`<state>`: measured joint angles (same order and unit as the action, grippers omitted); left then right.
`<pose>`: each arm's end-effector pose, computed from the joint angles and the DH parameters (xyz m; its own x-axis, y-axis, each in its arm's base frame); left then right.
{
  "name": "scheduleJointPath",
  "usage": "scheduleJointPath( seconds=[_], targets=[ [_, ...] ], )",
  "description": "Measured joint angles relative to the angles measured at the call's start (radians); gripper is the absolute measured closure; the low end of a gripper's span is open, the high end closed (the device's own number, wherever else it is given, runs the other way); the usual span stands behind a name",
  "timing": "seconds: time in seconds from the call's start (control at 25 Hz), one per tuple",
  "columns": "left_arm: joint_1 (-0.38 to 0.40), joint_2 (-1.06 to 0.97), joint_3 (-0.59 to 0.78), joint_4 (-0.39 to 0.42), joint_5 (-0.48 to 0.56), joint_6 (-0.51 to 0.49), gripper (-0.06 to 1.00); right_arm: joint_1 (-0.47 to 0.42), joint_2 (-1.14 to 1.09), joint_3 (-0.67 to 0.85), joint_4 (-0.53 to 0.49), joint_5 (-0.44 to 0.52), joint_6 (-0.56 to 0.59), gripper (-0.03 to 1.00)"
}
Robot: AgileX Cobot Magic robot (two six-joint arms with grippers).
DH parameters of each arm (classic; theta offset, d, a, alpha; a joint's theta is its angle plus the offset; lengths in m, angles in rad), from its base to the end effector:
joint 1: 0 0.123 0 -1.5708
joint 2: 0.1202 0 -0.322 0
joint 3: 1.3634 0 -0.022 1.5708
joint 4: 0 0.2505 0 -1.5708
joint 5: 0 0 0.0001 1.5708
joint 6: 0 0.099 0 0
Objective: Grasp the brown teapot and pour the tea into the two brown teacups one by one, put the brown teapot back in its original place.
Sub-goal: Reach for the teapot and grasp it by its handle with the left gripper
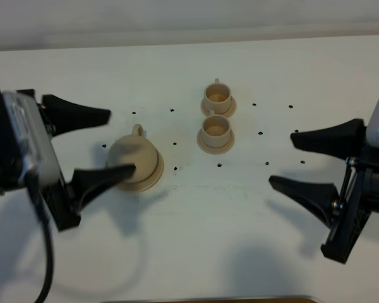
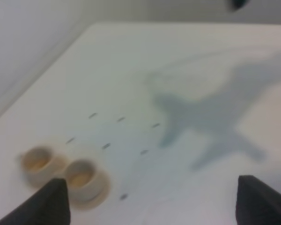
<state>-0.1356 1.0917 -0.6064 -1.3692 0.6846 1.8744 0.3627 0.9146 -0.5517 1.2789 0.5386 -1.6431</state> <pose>0.1820 -0.0868 0.3064 -0.1121 0.4371 -0.8924 0.8103 0.5600 0.1725 0.1326 0.1024 0.3156 -0.0823 -0.4018 -0.9120 -0.8241 0.5421 -0.1644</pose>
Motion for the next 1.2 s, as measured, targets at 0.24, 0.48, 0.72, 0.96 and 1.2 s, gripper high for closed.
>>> scheduleJointPath(
  seconds=[0.24,0.48,0.72,0.96,1.2],
  targets=[
    [0.000,0.000,0.000,-0.001,-0.198,-0.107,0.21,0.000,0.000,0.000,0.001,-0.151,0.068,0.46],
    [0.000,0.000,0.000,0.017,-0.324,-0.184,0.32,-0.075,0.002,-0.005,-0.025,-0.192,0.185,0.52],
    [0.000,0.000,-0.048,0.192,-0.434,-0.413,0.35,-0.243,0.033,-0.115,-0.174,-0.106,0.382,0.53],
    [0.143,0.020,-0.049,0.430,-0.471,-0.784,0.35,-0.305,0.038,-0.129,-0.352,-0.100,0.584,0.53],
    [0.284,0.023,-0.049,0.540,-0.431,-0.989,0.35,-0.314,0.038,-0.129,-0.612,-0.090,0.827,0.53]
  ],
)
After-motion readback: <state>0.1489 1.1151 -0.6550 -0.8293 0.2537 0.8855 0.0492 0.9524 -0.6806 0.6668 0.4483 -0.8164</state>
